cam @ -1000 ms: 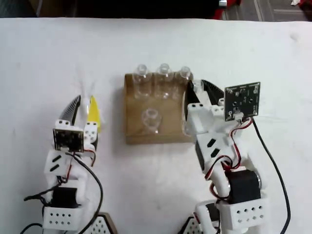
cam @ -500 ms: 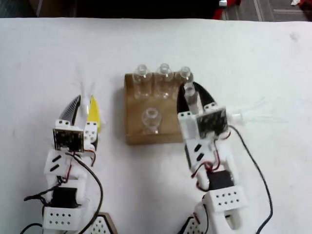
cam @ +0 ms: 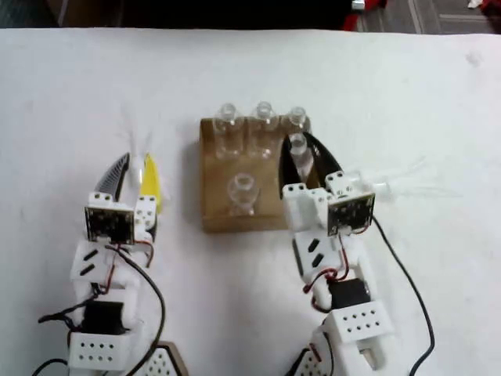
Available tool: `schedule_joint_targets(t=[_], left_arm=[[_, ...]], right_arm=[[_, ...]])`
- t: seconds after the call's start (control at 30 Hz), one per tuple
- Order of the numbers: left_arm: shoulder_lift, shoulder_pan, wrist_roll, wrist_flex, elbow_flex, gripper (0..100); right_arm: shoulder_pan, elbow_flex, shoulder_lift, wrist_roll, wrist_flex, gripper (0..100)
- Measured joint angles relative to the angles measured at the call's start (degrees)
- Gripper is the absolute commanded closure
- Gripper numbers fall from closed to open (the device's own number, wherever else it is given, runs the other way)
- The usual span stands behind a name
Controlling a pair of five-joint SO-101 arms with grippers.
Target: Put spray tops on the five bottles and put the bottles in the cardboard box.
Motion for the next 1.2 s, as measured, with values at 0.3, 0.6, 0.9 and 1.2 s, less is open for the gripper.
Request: schedule_joint_targets(t=[0.3, 0.6, 0.9, 1.2], left_arm=[[0.0, 1.1, 0.0, 0.0, 0.0, 90], [0.0, 1.1, 0.0, 0.0, 0.0, 90], [0.0, 1.1, 0.0, 0.0, 0.0, 90], [0.0, 1.1, 0.0, 0.0, 0.0, 90]], right_arm=[[0.3, 4.2, 0.0, 0.0, 2.7, 98.1], [0.3, 7.8, 0.0, -0.1, -1.3, 98.2], [0.3, 7.8, 0.0, -0.1, 0.0, 97.7], [0.3, 7.8, -0.1, -0.1, 5.2, 97.7]])
